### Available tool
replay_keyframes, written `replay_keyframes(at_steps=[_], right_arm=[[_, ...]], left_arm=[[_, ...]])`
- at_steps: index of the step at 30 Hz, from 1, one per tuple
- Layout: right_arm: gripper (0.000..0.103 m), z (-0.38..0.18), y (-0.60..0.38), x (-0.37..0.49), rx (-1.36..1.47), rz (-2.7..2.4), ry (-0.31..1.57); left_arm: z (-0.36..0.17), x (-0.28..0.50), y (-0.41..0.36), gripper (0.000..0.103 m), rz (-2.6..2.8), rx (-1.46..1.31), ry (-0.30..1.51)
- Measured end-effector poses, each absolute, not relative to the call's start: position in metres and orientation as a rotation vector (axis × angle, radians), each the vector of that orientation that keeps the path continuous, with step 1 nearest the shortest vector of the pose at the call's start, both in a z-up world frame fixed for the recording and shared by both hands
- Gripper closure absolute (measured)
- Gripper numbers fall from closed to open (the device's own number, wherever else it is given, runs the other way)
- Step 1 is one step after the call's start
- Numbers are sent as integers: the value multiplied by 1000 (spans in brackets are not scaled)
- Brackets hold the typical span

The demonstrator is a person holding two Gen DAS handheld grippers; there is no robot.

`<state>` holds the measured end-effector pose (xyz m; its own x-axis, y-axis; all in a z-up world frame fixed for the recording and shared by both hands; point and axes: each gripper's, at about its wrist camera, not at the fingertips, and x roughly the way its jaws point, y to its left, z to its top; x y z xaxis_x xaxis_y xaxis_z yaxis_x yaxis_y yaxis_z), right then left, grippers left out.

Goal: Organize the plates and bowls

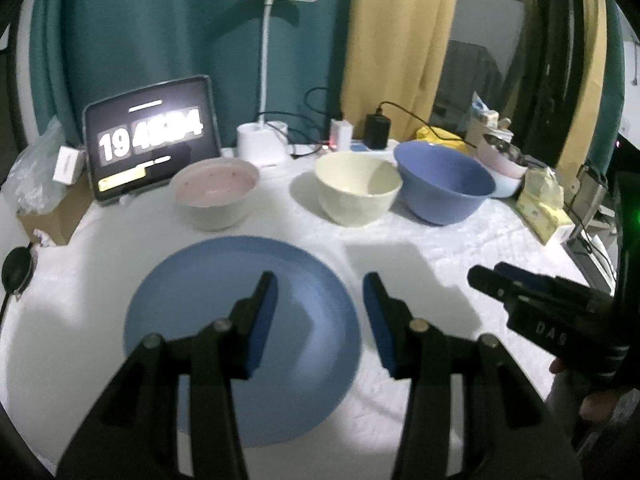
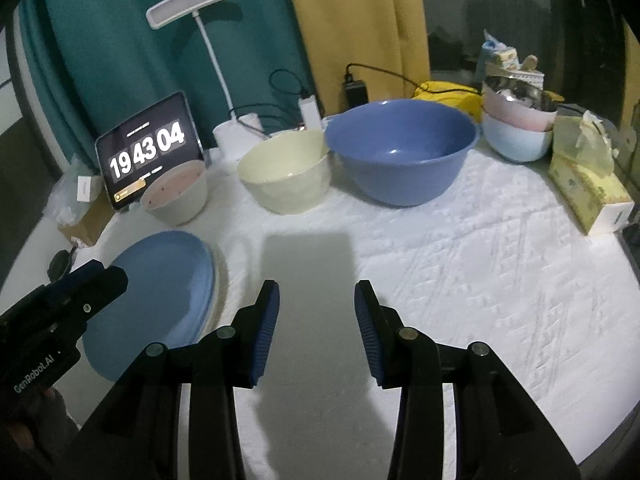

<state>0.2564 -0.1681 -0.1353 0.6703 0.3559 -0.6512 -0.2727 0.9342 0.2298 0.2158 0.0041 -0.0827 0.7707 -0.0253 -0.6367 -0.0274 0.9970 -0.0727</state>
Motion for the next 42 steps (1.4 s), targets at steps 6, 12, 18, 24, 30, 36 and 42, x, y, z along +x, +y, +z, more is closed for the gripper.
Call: replay_keyframes(at_steps=[6,12,18,24,30,36,42], right_arm=[[62,-129,-185,264,125,341,738],[62,-126,-200,272,137,330,724],[62,-123,-213,284,148,318,713],[62,-122,-229,302,163,302,699],[61,-120,-245,325,173,276,681],[56,-122,-252,348,189,261,674],[55,-135,-255,372,199,256,706]], left_arm=[[-79,225,-15,57,-18,-54,689],[-76,239,-33,57,-33,-25,687],[-72,260,-46,57,-53,-2,680],[-69,281,-64,57,-99,12,647],[-66,304,-78,57,-116,-9,619],[-71,327,-86,57,-127,-16,628],[-80,343,-90,57,-139,-21,647]])
